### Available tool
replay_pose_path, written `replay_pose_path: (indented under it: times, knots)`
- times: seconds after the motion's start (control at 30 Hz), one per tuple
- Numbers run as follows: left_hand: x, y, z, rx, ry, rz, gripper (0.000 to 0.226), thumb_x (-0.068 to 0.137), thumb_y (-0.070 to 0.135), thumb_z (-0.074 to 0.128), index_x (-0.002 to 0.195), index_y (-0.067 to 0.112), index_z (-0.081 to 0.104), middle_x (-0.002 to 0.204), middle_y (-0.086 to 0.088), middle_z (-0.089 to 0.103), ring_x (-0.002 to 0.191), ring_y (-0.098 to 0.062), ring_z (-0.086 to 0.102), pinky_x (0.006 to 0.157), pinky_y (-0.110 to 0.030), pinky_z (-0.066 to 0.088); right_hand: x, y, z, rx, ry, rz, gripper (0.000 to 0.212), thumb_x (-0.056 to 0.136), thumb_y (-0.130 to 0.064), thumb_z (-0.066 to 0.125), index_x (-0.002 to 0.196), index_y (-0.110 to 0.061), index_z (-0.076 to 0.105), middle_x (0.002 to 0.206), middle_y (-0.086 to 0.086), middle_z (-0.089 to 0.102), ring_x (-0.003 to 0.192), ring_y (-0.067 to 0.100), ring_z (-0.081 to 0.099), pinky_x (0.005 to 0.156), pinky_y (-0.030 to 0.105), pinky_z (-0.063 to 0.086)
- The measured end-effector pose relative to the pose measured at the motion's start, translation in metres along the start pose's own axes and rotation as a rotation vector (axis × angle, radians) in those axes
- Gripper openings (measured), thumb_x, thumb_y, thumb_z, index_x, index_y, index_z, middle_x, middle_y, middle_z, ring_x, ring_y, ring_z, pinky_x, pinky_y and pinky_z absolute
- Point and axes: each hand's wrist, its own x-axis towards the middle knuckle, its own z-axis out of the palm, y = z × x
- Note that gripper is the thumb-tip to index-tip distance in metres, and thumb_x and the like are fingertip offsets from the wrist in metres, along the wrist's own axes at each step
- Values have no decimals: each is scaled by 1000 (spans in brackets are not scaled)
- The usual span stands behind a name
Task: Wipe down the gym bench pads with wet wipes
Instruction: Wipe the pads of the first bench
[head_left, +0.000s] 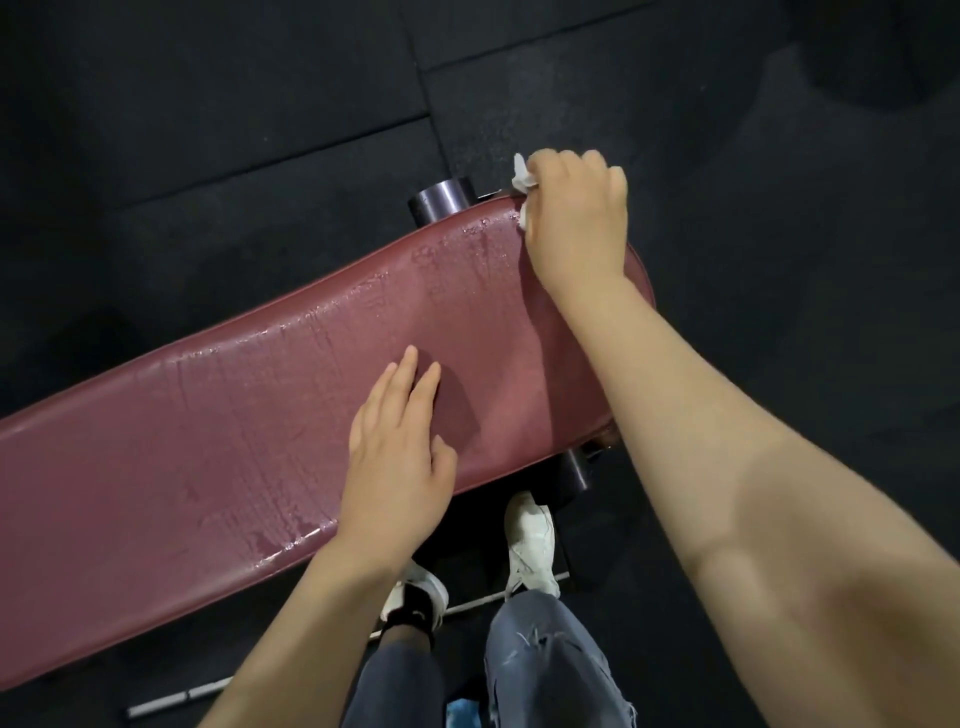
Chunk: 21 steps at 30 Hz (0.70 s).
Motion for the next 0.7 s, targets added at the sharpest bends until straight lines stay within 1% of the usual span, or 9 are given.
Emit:
replay_pose_path:
  times: [0.07,0.13,0.23,0.3,0.37,0.43,0.47,0.57,0.7]
  knots:
    - [1,3,-4,-8,-7,-11,69,92,12,49,155,23,25,166,8,6,152,-12,1,119,-32,2,-33,11,-7,28,13,1,14,92,-18,52,97,-17,64,86,3,65,81,30,55,72,35,28]
    - [3,4,-7,-13,-11,-11,69,92,12,49,155,23,25,166,8,6,152,-11,1,119,-32,2,-101,30,-22,82,6,54,11,89,-19,55,96,-17,63,82,4,63,76,31,54,70,37,30]
    - [6,6,-7,-9,-13,14,68,92,11,50,155,23,26,166,9,7,152,-10,2,119,-31,3,-173,46,-38,79,-81,201,16,90,-21,49,93,-13,62,75,5,61,71,29,50,69,39,32]
    - [7,6,-6,-21,-15,-2,68,93,12,49,155,24,25,166,10,5,150,-5,-2,118,-29,1,-140,45,-28,76,-46,196,13,90,-19,53,95,-13,64,79,8,63,75,31,51,71,40,32]
    - [6,7,-5,-45,-8,-30,69,94,13,48,156,27,22,165,12,3,148,0,-6,117,-28,0,-74,36,-15,59,42,167,12,91,-19,52,95,-16,64,85,9,65,80,33,53,74,40,32]
    - [6,7,-4,-65,7,-50,70,94,13,48,156,28,21,165,13,3,150,-3,-5,119,-30,2,-17,33,-8,56,53,163,19,94,-23,46,94,-15,63,89,8,66,85,32,53,75,40,32]
    - [5,8,-4,-65,6,-54,70,93,13,49,156,28,21,165,13,3,150,-4,-4,120,-31,3,-9,33,-6,73,42,157,21,95,-24,43,94,-15,62,90,7,66,86,32,53,75,40,32]
    - [3,9,-6,-62,-13,-55,70,94,13,48,156,27,21,165,13,3,148,0,-7,121,-31,2,-62,50,-13,101,26,161,17,94,-21,48,100,-13,62,91,8,63,85,32,52,76,40,33]
    - [5,9,-6,-61,-30,-51,69,94,14,48,156,27,21,165,13,2,143,5,-12,119,-29,1,-171,61,-34,156,-58,316,8,92,-13,58,97,-10,63,81,7,62,75,31,51,71,39,33]
